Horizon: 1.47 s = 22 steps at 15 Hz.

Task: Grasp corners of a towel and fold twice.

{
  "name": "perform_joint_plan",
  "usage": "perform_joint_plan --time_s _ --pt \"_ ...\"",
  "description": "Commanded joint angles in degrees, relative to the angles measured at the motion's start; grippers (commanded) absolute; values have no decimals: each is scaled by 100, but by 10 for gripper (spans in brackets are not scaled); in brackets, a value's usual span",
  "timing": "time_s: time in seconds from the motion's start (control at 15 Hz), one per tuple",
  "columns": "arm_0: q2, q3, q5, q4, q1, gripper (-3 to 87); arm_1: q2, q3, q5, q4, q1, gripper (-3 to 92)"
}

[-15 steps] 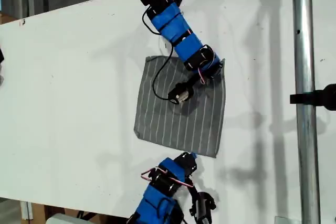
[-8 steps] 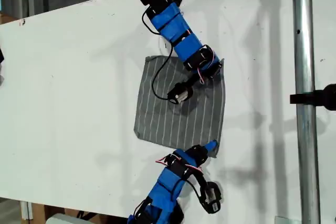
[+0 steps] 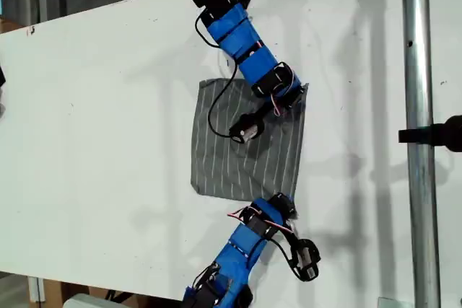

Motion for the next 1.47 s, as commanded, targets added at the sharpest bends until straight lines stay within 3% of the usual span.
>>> perform_joint_plan --time_s 0.0,0.4,0.53,0.8,1.13,1.27,1.4 --pt "580 -9 79 404 -9 -30 448 -70 -44 105 79 -2" --pt "2971 185 580 554 -185 -30 1784 -563 -475 316 -229 -2" --pt "3357 475 791 905 -1020 -30 2426 211 -264 817 396 -2" --pt "3410 1099 2145 817 -2874 -30 3674 1705 -448 1907 2250 -2" --pt "3111 747 4008 299 -4948 -30 4500 2241 -2355 1389 4456 -2" --pt "3006 70 4456 457 -5168 -29 4676 2057 -2874 1327 4808 -2" --pt "3023 149 4307 457 -5071 -29 4377 2145 -2742 1248 4386 -2"
